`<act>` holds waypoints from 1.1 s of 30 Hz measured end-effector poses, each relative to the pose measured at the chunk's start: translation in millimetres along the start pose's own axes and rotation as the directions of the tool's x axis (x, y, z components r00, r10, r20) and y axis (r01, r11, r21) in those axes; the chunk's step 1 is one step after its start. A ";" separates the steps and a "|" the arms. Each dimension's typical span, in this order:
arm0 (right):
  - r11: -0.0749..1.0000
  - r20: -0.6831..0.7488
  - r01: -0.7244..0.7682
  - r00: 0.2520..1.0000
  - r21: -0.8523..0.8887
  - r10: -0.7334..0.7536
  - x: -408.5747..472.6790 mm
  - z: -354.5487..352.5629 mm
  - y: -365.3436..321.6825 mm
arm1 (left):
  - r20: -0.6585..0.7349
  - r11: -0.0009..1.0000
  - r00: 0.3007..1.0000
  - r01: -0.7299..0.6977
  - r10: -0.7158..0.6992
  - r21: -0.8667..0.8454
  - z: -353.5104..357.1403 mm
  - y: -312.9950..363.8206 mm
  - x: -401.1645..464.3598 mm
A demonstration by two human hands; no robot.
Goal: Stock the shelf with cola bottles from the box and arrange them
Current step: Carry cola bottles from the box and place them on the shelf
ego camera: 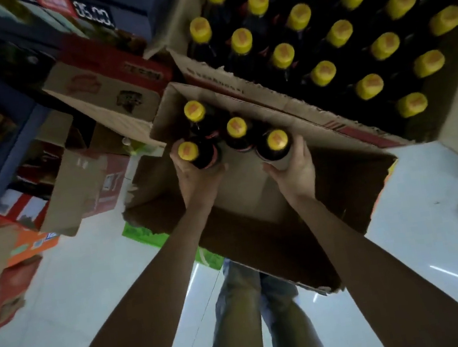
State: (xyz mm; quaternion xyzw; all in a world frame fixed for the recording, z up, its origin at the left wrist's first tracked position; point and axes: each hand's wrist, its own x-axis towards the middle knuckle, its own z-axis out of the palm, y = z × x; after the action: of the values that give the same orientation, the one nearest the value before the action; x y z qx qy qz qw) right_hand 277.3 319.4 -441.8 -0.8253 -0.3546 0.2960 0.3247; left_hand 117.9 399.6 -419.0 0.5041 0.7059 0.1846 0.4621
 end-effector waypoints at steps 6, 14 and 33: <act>0.983 -0.068 -0.063 0.995 0.173 0.075 3.7 12.9 -3.8 | -0.171 0.992 0.984 -0.016 0.038 0.128 4.7 9.3 1.8; 0.906 -0.142 -0.050 0.983 0.421 0.120 -77.7 -58.8 -45.0 | -0.091 0.914 0.912 -0.405 0.401 -0.034 -65.4 26.2 -73.8; 0.780 -0.412 -0.070 0.817 0.622 0.402 -329.8 -331.6 -5.6 | 0.717 0.770 0.475 -0.624 0.511 -0.135 34.9 162.1 -361.3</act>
State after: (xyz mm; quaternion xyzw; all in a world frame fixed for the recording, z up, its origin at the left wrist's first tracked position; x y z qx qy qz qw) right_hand 324.3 -42.2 -148.9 -0.7734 -0.0336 0.1930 0.6028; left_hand 258.2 142.4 -150.4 0.7710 0.2697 0.0630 0.5734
